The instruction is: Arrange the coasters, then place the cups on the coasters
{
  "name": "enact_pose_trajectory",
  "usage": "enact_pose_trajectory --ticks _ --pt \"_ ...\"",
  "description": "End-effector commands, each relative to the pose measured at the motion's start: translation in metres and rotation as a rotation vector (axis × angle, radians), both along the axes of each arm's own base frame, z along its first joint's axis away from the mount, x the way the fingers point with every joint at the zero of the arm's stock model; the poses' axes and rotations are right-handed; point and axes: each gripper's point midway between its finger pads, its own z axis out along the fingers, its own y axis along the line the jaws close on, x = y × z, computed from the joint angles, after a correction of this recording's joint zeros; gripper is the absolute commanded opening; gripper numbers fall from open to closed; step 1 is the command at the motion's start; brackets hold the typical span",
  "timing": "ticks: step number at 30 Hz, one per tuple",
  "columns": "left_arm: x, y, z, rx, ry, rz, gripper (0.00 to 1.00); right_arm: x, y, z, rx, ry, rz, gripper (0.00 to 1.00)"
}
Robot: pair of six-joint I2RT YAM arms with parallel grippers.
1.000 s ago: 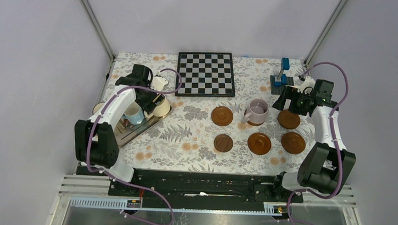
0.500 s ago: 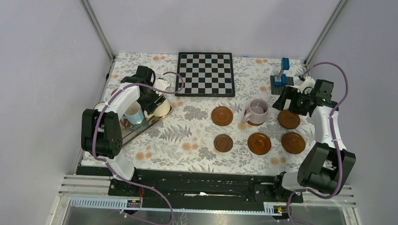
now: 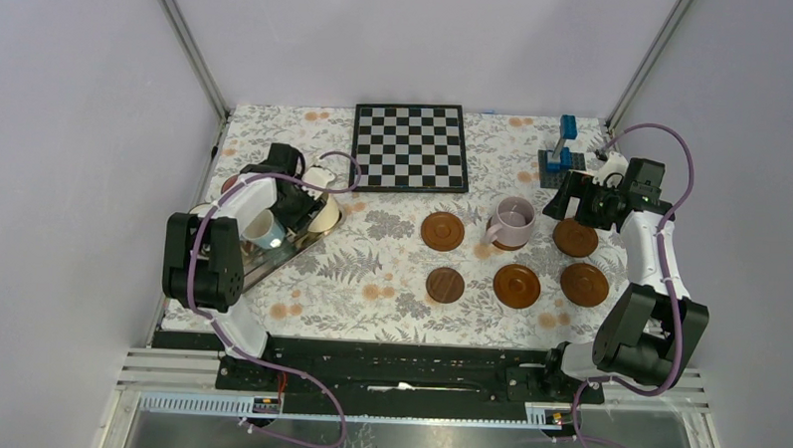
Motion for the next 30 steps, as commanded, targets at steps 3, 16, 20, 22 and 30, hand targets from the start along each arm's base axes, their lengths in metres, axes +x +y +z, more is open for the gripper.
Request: enact_pose_trajectory --ticks 3,16,20,22,30 --pt "0.004 -0.008 -0.019 -0.104 0.015 0.026 0.49 0.003 -0.002 0.002 -0.031 -0.019 0.005 1.00" --pt "0.013 -0.011 -0.006 -0.149 -0.020 0.048 0.22 0.003 -0.002 0.002 -0.030 -0.018 0.006 1.00" --pt "0.019 -0.012 0.006 -0.157 -0.041 0.065 0.05 0.003 -0.002 0.003 -0.030 -0.021 0.007 1.00" --pt "0.020 -0.015 0.015 -0.176 -0.051 0.072 0.00 0.002 -0.002 0.002 -0.030 -0.020 0.007 1.00" --pt "0.022 -0.028 0.067 -0.268 -0.163 0.081 0.00 0.002 -0.001 0.002 -0.028 -0.026 0.011 1.00"
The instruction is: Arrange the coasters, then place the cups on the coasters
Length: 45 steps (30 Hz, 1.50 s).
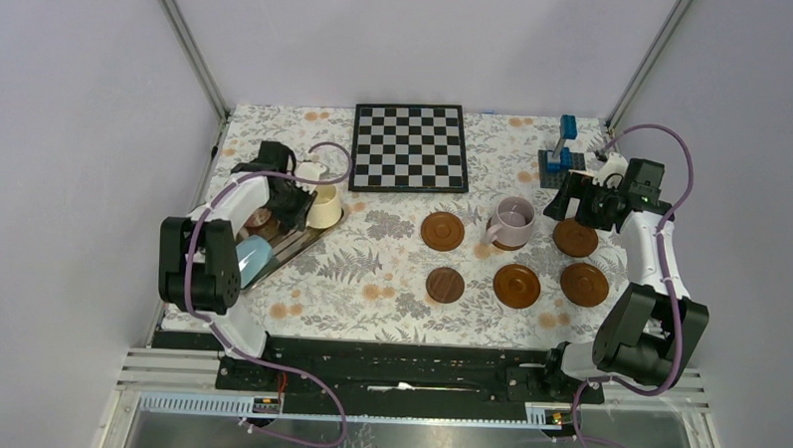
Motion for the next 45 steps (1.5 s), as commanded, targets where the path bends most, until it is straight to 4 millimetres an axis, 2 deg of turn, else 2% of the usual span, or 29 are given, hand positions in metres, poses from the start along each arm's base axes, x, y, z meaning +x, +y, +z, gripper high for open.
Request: enact_pose_trajectory --ticks 1,9,14,16,20,26,29,33,36,41,45 --pt "0.029 -0.022 0.075 -0.117 -0.237 -0.007 0.00 0.002 0.002 0.004 -0.014 -0.031 0.019 1.00" --pt "0.031 -0.040 0.117 -0.213 -0.338 -0.015 0.00 0.003 0.002 0.004 -0.012 -0.032 0.021 1.00" --pt "0.032 -0.060 0.139 -0.290 -0.383 -0.043 0.00 0.002 0.002 0.002 -0.015 -0.033 0.020 1.00" --pt "0.030 -0.075 0.149 -0.327 -0.412 -0.071 0.00 0.003 0.002 0.003 -0.016 -0.034 0.020 1.00" --pt "0.023 -0.125 0.165 -0.377 -0.497 -0.167 0.00 0.004 0.001 0.001 -0.016 -0.036 0.017 1.00" --pt "0.008 -0.206 0.167 -0.415 -0.579 -0.316 0.00 0.005 0.000 0.001 -0.018 -0.044 0.009 1.00" --pt "0.006 -0.238 0.163 -0.444 -0.602 -0.360 0.00 0.007 0.001 0.002 -0.012 -0.051 0.006 1.00" --pt "0.002 -0.274 0.148 -0.463 -0.615 -0.405 0.00 0.009 0.000 0.003 -0.009 -0.053 0.004 1.00" --pt "0.000 -0.291 0.138 -0.490 -0.613 -0.409 0.00 0.009 0.000 0.003 -0.010 -0.051 0.001 1.00" --pt "0.009 -0.299 0.118 -0.496 -0.642 -0.398 0.00 0.007 0.002 0.004 -0.004 -0.059 0.008 1.00" --pt "0.009 -0.307 0.102 -0.515 -0.640 -0.424 0.00 0.006 0.002 0.004 -0.007 -0.057 0.009 1.00"
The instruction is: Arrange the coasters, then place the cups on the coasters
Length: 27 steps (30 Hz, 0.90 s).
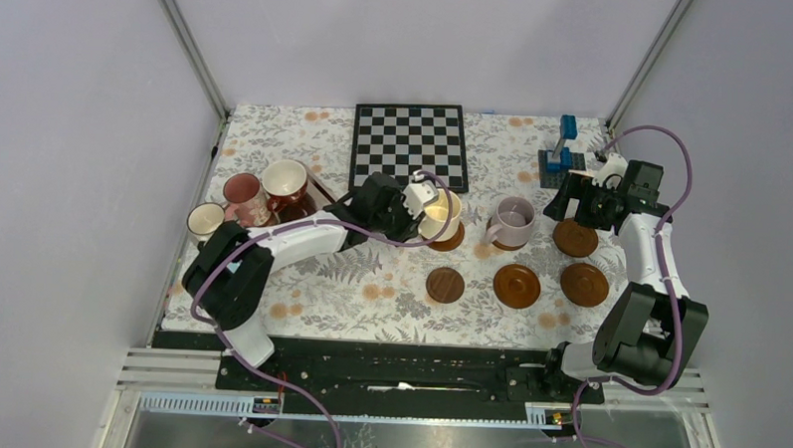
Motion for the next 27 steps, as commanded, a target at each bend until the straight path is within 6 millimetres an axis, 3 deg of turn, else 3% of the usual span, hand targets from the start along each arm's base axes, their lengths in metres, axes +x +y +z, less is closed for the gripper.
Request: enact_pose_trajectory --ticks 1,12,27 --pt "0.032 -0.034 0.055 -0.201 -0.204 -0.017 0.00 0.002 0.004 0.009 -0.001 -0.036 0.011 1.00" --pt "0.029 -0.049 0.035 -0.223 -0.149 -0.042 0.00 0.002 0.004 0.006 0.001 -0.030 0.016 0.99" --pt "0.020 -0.043 0.004 -0.161 -0.107 -0.046 0.00 0.003 0.004 0.003 0.003 -0.025 0.019 1.00"
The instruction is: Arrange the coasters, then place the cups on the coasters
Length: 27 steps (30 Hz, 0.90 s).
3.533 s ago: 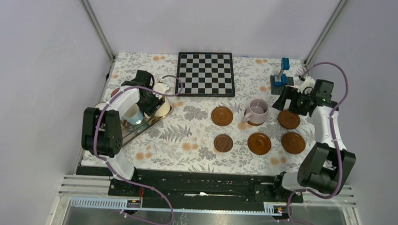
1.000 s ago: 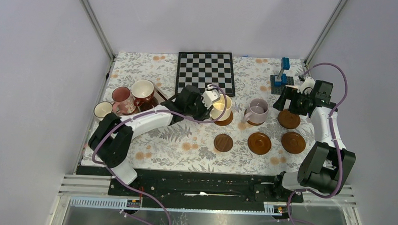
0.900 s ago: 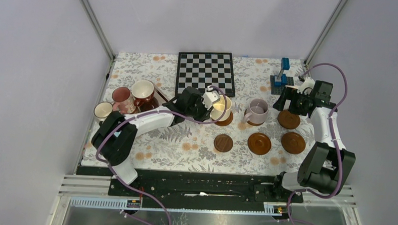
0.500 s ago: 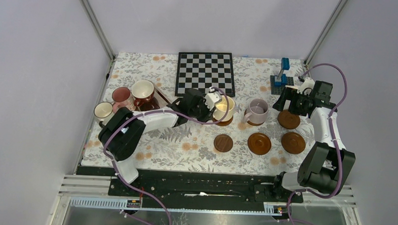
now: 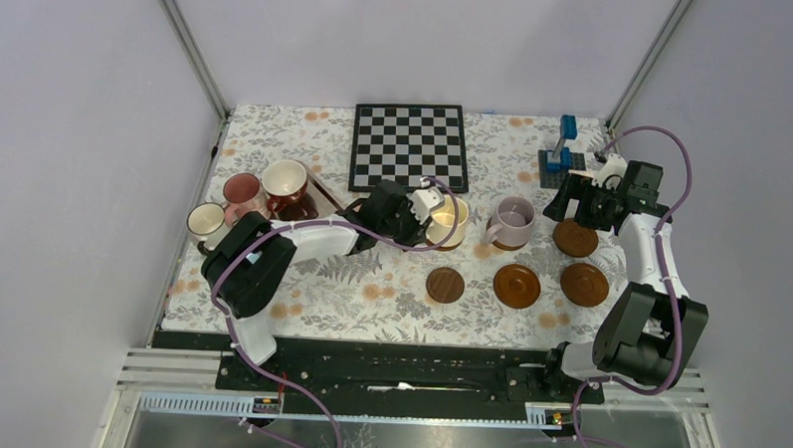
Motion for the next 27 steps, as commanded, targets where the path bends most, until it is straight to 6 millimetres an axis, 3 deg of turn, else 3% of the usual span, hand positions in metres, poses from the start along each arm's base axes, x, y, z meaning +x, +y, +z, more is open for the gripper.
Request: enact_pose_trajectory --ticks 1,9,21,27 --pt "0.016 -0.021 0.039 -0.124 -0.138 -0.030 0.00 0.004 0.004 0.005 0.002 -0.028 0.019 1.00" --pt "0.014 -0.018 0.035 -0.100 -0.126 -0.030 0.14 0.004 0.004 0.006 0.004 -0.029 0.018 1.00" --pt "0.009 -0.009 0.037 -0.055 -0.111 -0.025 0.55 0.004 0.004 0.008 -0.001 -0.034 0.019 1.00" --pt "0.014 0.004 0.080 -0.026 -0.118 0.002 0.65 0.003 0.005 0.009 0.003 -0.035 0.031 1.00"
